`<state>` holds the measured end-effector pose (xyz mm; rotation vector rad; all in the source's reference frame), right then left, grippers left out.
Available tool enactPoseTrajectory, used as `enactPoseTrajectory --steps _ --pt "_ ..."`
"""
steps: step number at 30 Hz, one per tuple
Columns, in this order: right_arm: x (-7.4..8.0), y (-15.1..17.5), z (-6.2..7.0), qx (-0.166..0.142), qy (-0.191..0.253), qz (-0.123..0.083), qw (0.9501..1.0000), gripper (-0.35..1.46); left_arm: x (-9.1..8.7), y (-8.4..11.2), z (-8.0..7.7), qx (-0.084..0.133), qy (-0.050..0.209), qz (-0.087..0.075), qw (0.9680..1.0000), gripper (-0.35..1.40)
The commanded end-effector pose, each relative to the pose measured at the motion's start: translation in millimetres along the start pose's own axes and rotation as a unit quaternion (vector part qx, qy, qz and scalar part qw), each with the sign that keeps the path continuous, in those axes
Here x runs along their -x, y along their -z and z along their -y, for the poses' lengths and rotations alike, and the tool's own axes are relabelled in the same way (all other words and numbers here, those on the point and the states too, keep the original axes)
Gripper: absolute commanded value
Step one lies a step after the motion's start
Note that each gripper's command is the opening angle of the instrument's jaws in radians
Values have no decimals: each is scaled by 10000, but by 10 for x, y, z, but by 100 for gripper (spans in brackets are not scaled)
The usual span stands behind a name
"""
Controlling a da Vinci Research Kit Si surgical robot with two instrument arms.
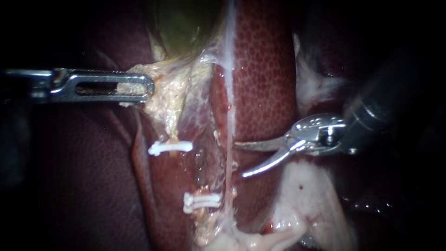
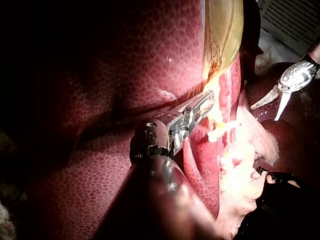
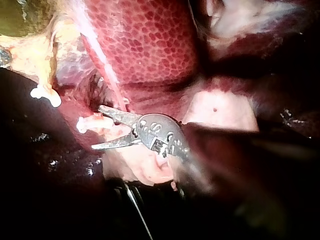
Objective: Go back from the cut left tube
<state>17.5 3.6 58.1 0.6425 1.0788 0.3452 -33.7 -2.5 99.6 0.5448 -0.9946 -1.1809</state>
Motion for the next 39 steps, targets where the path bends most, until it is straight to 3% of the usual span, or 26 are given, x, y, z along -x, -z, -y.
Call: enactPoseTrajectory --steps 1,15,20,31,39 --pt "-2 4 0 36 13 4 10000 143 0 0 0 0 -1 0 10000 -35" --pt "-23 46 10 302 240 -64 9992 143 -5 -8 -4 16 -17 16 10000 -35" --pt "-23 46 11 303 240 -64 9992 143 -14 -23 -9 15 -13 44 10000 -35" --pt "-24 45 12 307 239 -64 9992 143 -27 -67 -14 20 -34 -122 9999 -35" --pt "-24 44 13 307 239 -64 9992 143 -31 -83 -14 11 -46 -173 9998 -35"
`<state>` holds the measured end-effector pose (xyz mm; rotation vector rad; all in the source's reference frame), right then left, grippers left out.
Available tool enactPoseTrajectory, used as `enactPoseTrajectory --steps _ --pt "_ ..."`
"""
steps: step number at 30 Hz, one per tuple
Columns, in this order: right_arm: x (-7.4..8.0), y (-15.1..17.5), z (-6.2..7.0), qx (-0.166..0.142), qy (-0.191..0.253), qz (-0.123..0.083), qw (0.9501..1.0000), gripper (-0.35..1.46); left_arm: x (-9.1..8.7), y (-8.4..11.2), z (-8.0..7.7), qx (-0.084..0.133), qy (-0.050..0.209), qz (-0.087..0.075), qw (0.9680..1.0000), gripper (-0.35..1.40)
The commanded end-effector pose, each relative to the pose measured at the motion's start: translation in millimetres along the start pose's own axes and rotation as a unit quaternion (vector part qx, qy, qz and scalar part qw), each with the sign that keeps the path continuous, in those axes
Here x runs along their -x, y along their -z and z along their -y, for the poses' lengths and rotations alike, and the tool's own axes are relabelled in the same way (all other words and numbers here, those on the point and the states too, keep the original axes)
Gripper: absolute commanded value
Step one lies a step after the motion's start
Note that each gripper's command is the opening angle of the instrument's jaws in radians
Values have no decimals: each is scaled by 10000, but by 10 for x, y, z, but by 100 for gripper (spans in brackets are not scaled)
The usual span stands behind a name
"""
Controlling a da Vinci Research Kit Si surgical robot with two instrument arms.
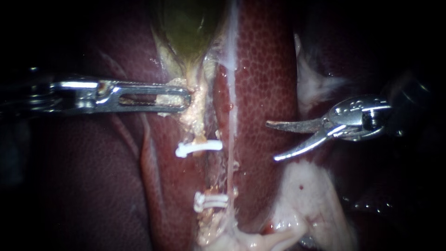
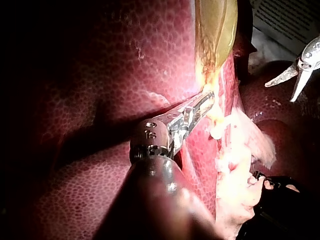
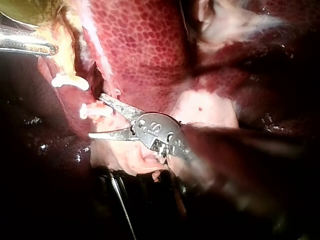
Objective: Go back from the cut left tube
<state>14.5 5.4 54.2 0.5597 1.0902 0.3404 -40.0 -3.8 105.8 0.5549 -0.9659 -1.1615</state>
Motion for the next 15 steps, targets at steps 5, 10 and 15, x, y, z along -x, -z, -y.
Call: enactPoseTrajectory --steps 5,10,15 --pt "-1 -1 0 4 -2 -14 10000 143 0 -1 0 -5 1 -7 10000 -35" --pt "-1 -1 1 4 -2 -14 10000 143 0 -1 0 -6 1 -7 10000 -35" --pt "-2 -1 1 7 -6 -29 10000 143 0 0 0 -7 1 -8 10000 -35"
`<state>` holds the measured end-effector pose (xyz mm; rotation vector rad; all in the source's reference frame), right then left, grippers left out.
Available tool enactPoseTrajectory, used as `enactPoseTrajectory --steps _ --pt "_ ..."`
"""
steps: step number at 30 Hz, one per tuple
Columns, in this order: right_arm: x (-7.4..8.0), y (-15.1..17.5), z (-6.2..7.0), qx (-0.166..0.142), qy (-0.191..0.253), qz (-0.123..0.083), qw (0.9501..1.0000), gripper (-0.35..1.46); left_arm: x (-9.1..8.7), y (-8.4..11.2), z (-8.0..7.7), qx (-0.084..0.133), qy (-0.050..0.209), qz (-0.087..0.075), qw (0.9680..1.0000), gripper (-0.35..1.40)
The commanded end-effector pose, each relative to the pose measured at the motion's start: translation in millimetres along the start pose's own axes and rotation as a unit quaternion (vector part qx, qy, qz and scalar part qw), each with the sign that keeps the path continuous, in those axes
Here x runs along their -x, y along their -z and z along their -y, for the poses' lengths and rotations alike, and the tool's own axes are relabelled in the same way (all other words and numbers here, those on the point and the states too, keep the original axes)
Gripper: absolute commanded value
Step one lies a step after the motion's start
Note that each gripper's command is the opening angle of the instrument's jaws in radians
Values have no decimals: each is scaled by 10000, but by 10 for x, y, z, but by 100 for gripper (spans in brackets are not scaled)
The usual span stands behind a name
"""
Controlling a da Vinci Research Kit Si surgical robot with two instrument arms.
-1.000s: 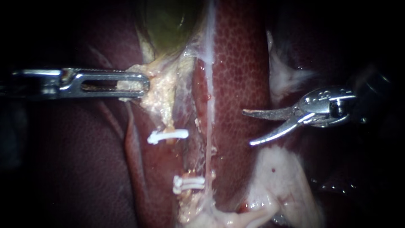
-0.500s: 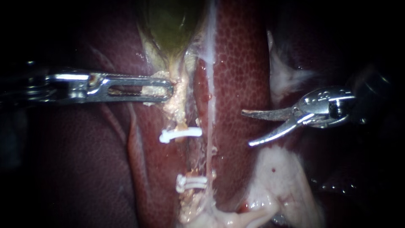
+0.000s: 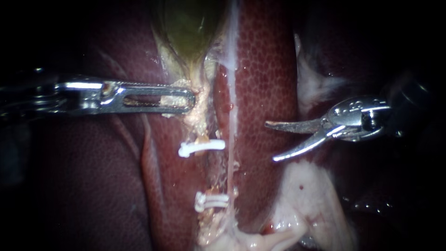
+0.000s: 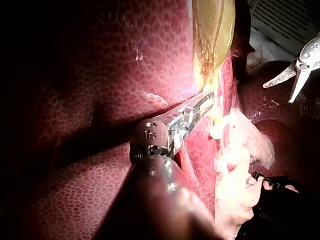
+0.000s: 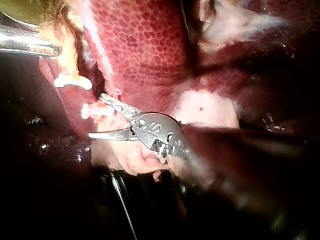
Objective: Go back from the cut left tube
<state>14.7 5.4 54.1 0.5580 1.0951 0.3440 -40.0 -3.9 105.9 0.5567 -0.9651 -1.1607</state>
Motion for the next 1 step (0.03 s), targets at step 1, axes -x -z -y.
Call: enactPoseTrajectory --steps 1 --pt "-1 0 0 -1 -2 0 10000 143 0 1 0 -3 0 -1 10000 -35"
